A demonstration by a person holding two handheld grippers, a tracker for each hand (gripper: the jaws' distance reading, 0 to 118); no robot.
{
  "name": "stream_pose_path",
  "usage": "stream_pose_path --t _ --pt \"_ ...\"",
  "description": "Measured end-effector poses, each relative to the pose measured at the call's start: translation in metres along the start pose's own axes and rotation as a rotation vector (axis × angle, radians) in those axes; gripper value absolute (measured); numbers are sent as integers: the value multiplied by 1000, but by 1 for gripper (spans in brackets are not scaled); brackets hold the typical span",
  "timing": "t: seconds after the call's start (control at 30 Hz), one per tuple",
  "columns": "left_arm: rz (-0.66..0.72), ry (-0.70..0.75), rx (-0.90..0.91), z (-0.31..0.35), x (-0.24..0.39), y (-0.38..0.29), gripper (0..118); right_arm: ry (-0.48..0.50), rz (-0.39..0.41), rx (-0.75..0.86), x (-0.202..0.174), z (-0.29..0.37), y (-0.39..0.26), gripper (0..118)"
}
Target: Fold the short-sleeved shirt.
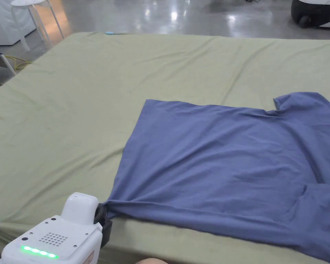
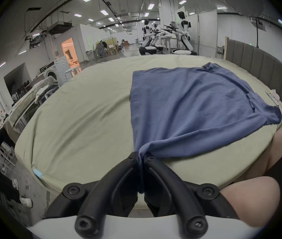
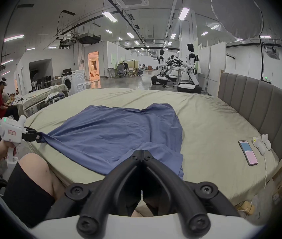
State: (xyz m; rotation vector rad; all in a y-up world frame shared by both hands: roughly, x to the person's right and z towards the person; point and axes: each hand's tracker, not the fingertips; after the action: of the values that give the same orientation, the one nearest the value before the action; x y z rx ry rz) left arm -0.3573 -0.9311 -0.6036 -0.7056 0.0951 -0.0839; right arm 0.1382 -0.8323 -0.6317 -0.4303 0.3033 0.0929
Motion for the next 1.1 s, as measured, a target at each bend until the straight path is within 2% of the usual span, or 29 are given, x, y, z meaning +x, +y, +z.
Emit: stream_pose_path --t 0.13,0.2,0.23,0.27,0.33,0.37,0.4,0.53,0.57,0.67,0.7,0.77,0.8,1.03,1.1 --pt "3 -4 -3 6 -3 1 3 -40 -22 -52 13 -7 -10 0" --pt "13 -9 -7 7 -4 3 3 -33 -28 -140 27 -1 -30 0" --pt "17 -10 -5 8 -4 4 3 -49 -15 -175 29 -4 -34 5" --pt "25 -9 -2 9 -4 4 3 -93 5 -195 33 -5 -40 22" --pt "36 -10 -3 12 0 8 3 -100 -7 -211 48 -8 -56 89" --pt "41 -11 -4 13 1 8 3 -106 -37 -233 54 -9 -62 108" --pt "45 -12 -7 12 2 9 3 -114 -66 -228 59 -10 -67 114" --pt "33 -3 -23 11 10 13 3 -121 -93 -254 74 -19 -84 108" --pt "31 -3 -26 11 11 13 3 -115 -91 -271 74 -24 -88 100" --pt "18 0 -35 8 5 9 3 -107 -91 -305 80 -32 -96 17" --pt "17 0 -39 8 5 10 3 -103 -96 -320 80 -38 -99 8" --pt "15 0 -48 4 -1 11 3 -114 -118 -339 85 -43 -103 4" --pt "13 1 -52 4 -1 12 3 -83 -139 -343 89 -42 -104 4" --pt "14 -14 -44 12 -5 27 3 -87 -120 -253 80 -22 -73 4" --pt "19 -40 -39 14 -10 42 3 -85 -88 -213 79 -19 -54 3"
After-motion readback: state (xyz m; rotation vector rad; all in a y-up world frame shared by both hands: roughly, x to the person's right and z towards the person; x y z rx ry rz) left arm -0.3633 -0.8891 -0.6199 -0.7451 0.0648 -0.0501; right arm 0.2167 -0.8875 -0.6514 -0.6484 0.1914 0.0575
